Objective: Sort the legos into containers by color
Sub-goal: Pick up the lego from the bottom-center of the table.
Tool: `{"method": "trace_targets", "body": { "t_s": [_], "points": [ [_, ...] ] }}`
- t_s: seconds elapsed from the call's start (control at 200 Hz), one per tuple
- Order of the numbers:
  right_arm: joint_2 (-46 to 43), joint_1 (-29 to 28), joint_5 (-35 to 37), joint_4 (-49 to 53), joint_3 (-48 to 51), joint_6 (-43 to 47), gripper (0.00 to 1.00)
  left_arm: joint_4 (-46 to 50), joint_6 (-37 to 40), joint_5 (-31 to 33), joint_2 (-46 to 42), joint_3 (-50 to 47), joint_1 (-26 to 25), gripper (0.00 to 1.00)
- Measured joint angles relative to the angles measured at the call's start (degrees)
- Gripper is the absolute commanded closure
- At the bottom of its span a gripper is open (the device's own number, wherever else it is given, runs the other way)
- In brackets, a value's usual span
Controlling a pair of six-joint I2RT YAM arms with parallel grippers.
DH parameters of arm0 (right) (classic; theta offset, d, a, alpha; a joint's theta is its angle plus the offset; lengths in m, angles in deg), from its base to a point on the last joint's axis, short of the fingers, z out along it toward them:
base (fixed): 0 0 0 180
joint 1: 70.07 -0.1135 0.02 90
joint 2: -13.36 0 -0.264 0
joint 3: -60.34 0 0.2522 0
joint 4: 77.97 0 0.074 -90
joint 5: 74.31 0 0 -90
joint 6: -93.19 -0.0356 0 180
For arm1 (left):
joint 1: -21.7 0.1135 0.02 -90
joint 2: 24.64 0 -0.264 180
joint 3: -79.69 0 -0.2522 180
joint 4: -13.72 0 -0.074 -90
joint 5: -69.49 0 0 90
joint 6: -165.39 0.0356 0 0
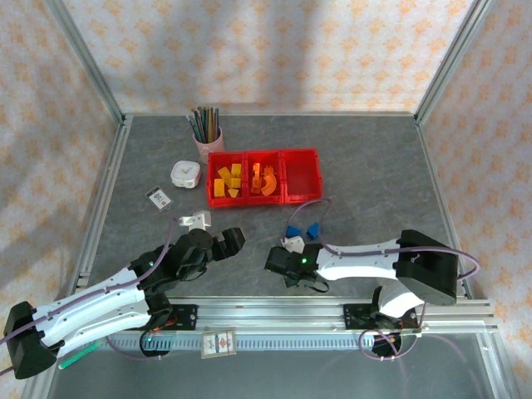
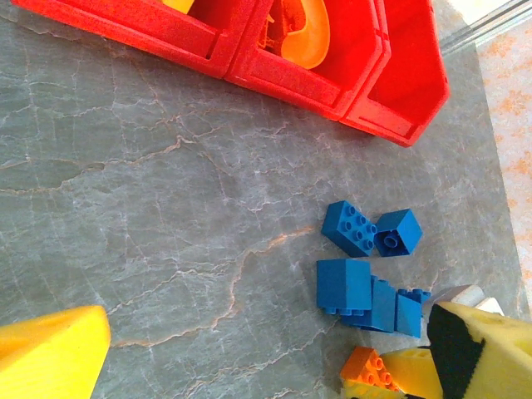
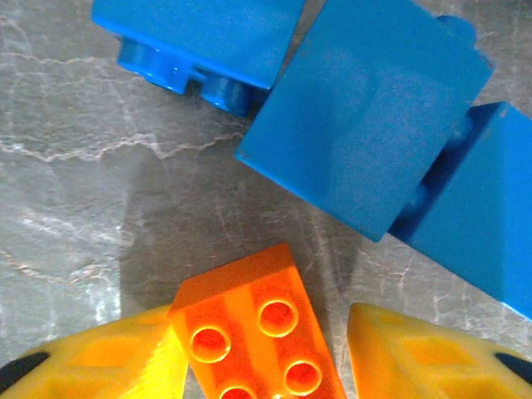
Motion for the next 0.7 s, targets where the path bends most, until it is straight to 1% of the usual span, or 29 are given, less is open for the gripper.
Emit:
{"method": "trace_targets", "body": {
  "t_s": [0.09, 0.18, 0.28, 0.43, 0.566, 0.701],
  "points": [
    [0.4, -0.1, 0.3, 0.1, -0.6, 0.0, 0.56, 0.0, 0.0, 0.0, 0.0, 0.0, 0.0, 0.01],
    [0.4, -0.1, 0.6, 0.1, -0.7, 0.2, 0.64, 0.0, 0.0, 0.0, 0.0, 0.0, 0.0, 0.01],
    [0.4, -0.1, 0.8, 0.1, -1.0, 0.4, 0.68, 0.0, 0.0, 0.3, 0.0, 0.0, 0.0, 0.01],
    [0.4, -0.1, 1.0, 0.1, -2.0, 0.5, 0.7, 0.0, 0.0, 0.6, 0.0, 0.0, 0.0, 0.01],
    [0.0, -0.1, 1.2, 0.6, -5.6, 1.1, 0.7, 0.7, 0.0, 2.0, -1.0, 0.1, 0.0, 0.01],
    [-1.5, 2.2, 1.3, 0.2, -10.5, 2.7, 0.7, 2.7, 0.1, 4.3, -2.9, 1.8, 0.0, 0.01]
  ]
}}
